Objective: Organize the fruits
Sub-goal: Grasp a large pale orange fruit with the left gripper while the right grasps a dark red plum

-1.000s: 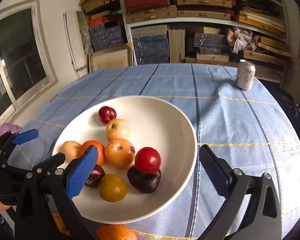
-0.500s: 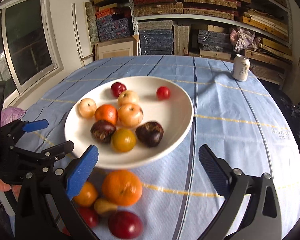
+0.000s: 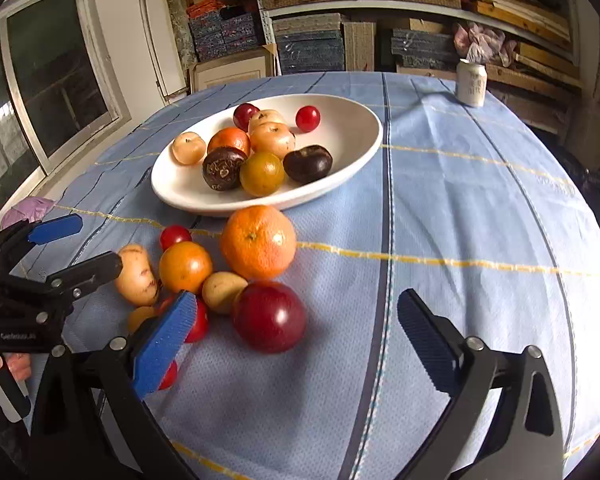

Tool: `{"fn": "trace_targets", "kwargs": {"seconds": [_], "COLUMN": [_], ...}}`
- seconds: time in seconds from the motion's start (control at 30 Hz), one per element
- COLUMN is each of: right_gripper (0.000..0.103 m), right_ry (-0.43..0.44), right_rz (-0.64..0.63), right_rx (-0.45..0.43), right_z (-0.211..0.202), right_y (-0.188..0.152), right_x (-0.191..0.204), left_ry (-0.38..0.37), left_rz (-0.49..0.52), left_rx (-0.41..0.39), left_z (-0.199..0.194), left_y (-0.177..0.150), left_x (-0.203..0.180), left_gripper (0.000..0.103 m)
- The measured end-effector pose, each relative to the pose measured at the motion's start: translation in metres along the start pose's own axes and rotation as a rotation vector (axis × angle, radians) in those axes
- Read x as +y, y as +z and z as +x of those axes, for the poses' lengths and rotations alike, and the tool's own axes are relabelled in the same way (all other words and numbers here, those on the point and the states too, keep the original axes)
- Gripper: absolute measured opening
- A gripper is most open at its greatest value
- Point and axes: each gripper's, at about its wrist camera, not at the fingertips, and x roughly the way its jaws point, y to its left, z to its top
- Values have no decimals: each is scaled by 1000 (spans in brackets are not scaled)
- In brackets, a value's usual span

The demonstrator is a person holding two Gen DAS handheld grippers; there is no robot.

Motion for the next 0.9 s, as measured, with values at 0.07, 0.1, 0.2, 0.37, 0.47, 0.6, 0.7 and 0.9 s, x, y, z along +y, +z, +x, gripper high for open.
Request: {"fn": "trace_targets", "kwargs": {"seconds": [0.07, 0.1, 0.2, 0.37, 0.47, 0.6, 0.7, 0.9], "right_gripper": [99, 99, 99, 97, 64, 37, 37, 37], "right_ry": [-4, -4, 19, -17, -26, -60, -49, -66], "right_rz": [3, 2, 19, 45, 43, 6, 5, -14], "right_rx": [-1, 0, 18, 43, 60, 89, 82, 36], "right_z": [-3, -3, -1, 4, 7, 9, 6, -10], "right_y": [-2, -2, -3, -4, -4, -8, -12, -11], "right_x": [0, 1, 1, 1, 1, 12, 14, 14], "left_ry": [1, -2, -46, -79, -77, -118, -144, -115], "left_rz": [10, 12, -12, -87, -67, -5, -9, 11], "left_rx": [1, 10, 57, 91, 44, 66, 52, 20], "left_z": [-2, -1, 11, 29, 29, 33, 28, 12], "left_y": [-3, -5, -8, -1, -2, -4, -5, -7], "left_x": [-1, -2, -5, -1, -6, -22, -24, -19], "left_gripper": [99, 99, 99, 99, 74, 47, 47, 47]}}
